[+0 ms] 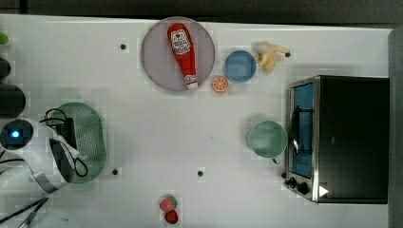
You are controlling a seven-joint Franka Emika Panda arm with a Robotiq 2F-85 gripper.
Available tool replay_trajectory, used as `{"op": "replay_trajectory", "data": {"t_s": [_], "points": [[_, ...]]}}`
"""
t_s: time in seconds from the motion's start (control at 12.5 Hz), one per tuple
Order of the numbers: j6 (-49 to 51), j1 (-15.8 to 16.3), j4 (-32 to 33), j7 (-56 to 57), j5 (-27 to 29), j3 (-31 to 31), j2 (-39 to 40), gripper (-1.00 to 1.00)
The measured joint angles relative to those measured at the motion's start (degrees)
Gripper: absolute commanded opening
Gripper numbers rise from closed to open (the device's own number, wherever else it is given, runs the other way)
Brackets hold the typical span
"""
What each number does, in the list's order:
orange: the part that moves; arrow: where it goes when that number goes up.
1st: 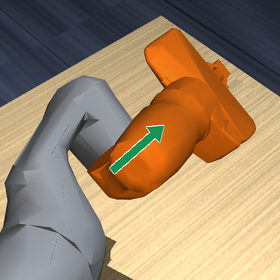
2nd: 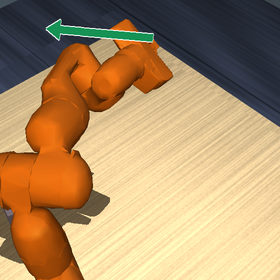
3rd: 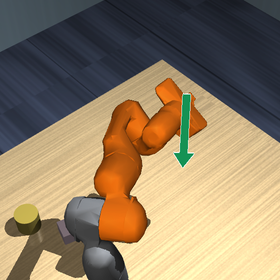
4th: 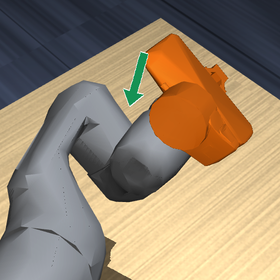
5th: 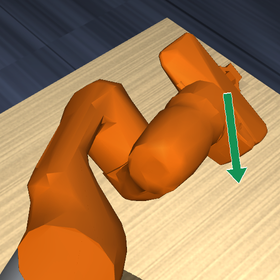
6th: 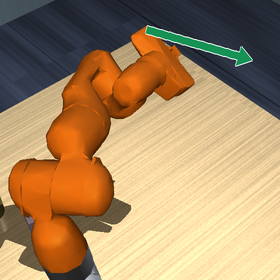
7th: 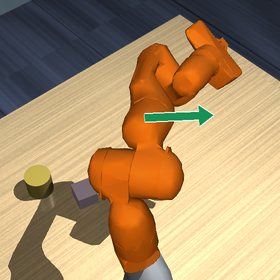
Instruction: Drag strainer right to left.
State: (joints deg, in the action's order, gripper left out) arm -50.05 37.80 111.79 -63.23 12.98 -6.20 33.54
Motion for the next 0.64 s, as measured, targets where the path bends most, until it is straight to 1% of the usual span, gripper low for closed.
{"op": "replay_trajectory", "data": {"t_s": [0.08, 0.16, 0.24, 0.32, 0.4, 0.56, 0.64], "points": [[3.9, 0.4, 0.3, 3.3, -1.8, 1.8, -2.9, 1.00], [6.9, 1.0, 1.2, 6.9, -2.5, 4.5, -6.8, 1.00], [8.6, 0.8, 1.8, 11.3, -3.8, 6.9, -11.0, 1.00], [10.1, 1.0, 1.3, 15.9, -6.8, 10.4, -15.0, 1.00], [11.2, 1.0, 0.8, 21.1, -8.1, 14.2, -19.1, 1.00], [16.1, -0.3, -1.2, 30.9, -8.1, 21.3, -27.1, 1.00], [21.5, -0.7, -2.9, 36.4, -8.6, 25.6, -31.0, 1.00]]}}
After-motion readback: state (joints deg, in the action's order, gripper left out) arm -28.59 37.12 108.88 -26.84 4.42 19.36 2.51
